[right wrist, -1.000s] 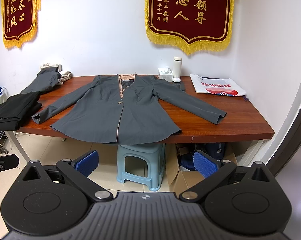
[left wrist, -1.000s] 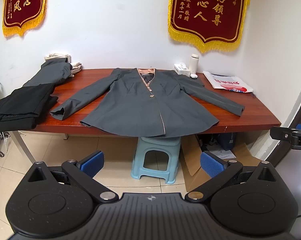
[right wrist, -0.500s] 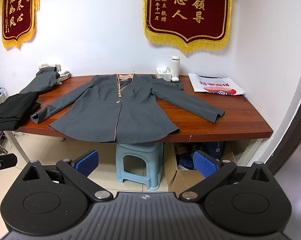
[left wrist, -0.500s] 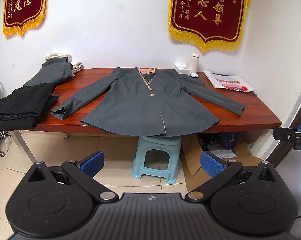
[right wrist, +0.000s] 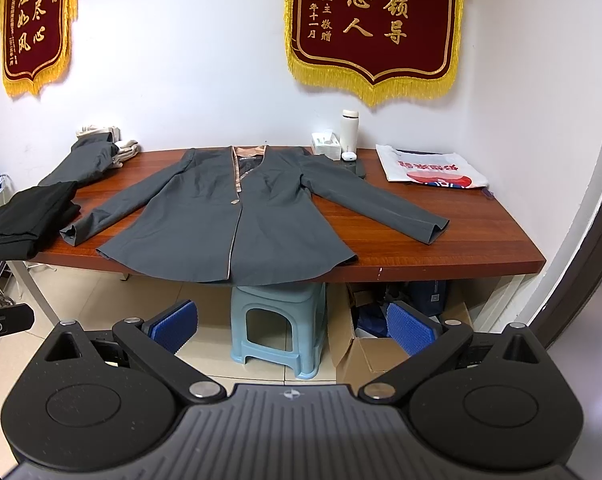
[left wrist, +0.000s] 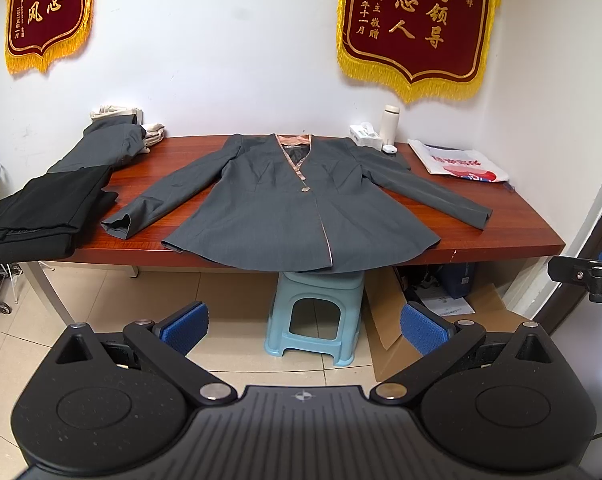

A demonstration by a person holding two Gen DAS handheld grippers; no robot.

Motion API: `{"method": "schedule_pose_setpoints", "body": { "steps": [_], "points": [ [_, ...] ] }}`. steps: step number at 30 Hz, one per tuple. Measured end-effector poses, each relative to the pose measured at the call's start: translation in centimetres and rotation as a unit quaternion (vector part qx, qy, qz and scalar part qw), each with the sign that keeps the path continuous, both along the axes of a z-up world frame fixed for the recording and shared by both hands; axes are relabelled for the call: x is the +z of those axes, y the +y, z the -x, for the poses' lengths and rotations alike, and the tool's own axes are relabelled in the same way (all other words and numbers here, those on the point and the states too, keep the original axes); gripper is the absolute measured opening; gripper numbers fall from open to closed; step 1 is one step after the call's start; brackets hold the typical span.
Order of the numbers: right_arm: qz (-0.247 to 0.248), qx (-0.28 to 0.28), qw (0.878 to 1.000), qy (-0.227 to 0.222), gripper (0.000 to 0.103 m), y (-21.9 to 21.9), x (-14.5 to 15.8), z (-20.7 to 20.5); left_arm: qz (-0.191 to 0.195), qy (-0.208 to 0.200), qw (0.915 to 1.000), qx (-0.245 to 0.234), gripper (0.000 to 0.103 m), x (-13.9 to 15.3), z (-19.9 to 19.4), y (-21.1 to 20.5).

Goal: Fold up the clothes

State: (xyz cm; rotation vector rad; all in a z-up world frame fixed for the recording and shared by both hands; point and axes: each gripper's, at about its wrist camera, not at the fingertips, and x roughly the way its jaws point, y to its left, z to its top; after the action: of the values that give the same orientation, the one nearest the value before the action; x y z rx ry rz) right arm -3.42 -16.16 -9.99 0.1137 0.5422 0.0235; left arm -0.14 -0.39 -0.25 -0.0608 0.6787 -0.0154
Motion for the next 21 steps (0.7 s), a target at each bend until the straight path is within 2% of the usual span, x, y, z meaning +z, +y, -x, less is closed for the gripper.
{"method": "schedule_pose_setpoints", "body": {
  "steps": [21],
  "points": [
    [-0.001,-0.002,1.000,0.006,0.103,-0.06,-0.36,-0.56,-0.001,0.006,1.0000,0.000,0.103,-0.10,-0.65,0.11]
  ]
}}
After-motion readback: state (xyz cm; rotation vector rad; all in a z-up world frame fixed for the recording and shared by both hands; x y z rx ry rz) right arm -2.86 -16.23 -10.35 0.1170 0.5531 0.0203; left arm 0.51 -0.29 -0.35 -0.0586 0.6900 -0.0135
